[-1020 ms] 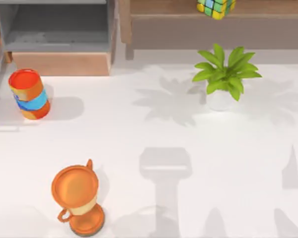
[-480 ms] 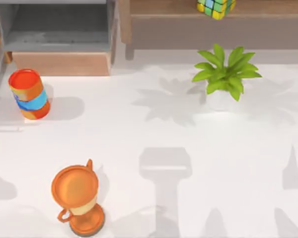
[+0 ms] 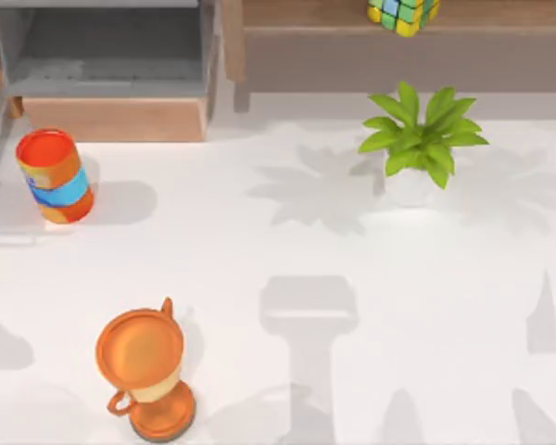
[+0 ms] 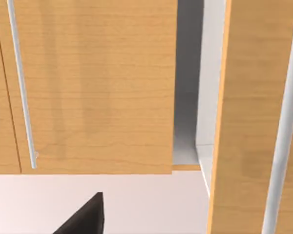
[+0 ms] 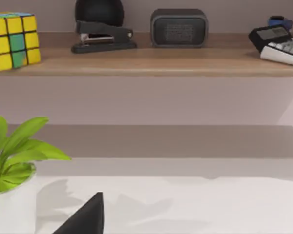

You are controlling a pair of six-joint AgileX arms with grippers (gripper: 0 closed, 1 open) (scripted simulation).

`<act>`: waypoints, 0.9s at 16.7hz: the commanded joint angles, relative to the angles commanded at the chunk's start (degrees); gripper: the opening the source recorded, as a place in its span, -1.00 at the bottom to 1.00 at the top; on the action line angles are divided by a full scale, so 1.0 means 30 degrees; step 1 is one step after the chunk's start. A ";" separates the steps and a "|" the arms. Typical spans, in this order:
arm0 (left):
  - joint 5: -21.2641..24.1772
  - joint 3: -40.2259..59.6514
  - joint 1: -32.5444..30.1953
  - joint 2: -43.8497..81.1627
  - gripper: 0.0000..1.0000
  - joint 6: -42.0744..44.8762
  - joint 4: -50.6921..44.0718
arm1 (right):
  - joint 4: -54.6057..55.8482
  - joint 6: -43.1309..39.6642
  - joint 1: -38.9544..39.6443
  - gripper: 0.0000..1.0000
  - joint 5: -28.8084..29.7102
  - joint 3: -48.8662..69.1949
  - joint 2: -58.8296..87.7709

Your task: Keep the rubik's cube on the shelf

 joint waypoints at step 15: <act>-0.0949 0.1192 -0.0973 0.0462 -0.06 -0.0022 -0.0707 | 0.0000 0.0000 0.0000 1.00 0.0000 0.0000 0.0000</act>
